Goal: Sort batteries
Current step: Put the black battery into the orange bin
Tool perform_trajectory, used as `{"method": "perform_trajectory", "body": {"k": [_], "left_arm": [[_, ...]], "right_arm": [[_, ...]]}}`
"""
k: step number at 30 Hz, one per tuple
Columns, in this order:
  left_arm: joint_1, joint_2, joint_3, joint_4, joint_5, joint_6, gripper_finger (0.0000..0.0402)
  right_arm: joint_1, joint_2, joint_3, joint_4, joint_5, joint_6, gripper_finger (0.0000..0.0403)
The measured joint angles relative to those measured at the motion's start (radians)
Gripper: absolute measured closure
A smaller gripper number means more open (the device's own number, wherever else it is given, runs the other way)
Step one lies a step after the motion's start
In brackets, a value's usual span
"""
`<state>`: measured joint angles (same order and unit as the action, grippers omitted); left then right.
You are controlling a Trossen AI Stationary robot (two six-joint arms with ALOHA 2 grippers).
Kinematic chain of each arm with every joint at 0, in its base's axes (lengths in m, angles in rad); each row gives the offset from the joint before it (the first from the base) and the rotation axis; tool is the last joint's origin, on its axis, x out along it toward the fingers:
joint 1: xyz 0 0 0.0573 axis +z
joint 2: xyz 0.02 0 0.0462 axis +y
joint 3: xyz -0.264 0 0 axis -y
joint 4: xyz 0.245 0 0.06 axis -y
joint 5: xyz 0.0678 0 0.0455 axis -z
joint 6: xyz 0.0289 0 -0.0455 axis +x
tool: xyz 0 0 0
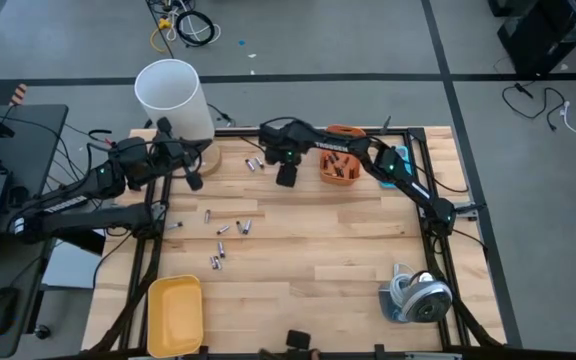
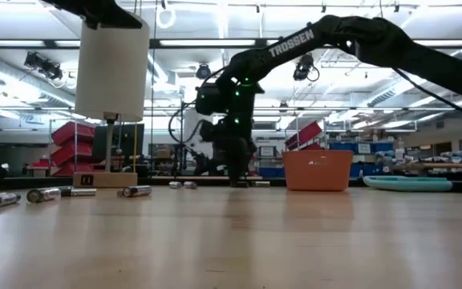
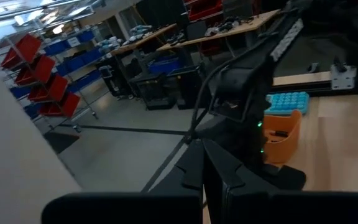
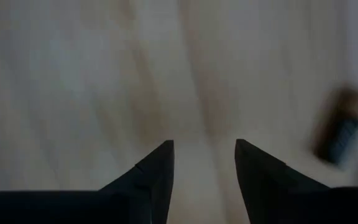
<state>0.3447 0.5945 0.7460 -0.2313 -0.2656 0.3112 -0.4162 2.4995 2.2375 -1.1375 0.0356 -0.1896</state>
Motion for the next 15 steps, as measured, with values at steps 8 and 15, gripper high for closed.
{"method": "perform_trajectory", "body": {"k": [8,15], "left_arm": [[0.0,0.0,0.0,0.0,-0.037,-0.008,0.0401],[0.0,0.0,0.0,-0.007,-0.038,-0.057,0.0401]], "right_arm": [[-0.034,-0.062,0.0,0.063,-0.112,-0.057,0.0247],[-0.086,-0.118,-0.015,0.019,-0.137,-0.076,0.0247]]}}
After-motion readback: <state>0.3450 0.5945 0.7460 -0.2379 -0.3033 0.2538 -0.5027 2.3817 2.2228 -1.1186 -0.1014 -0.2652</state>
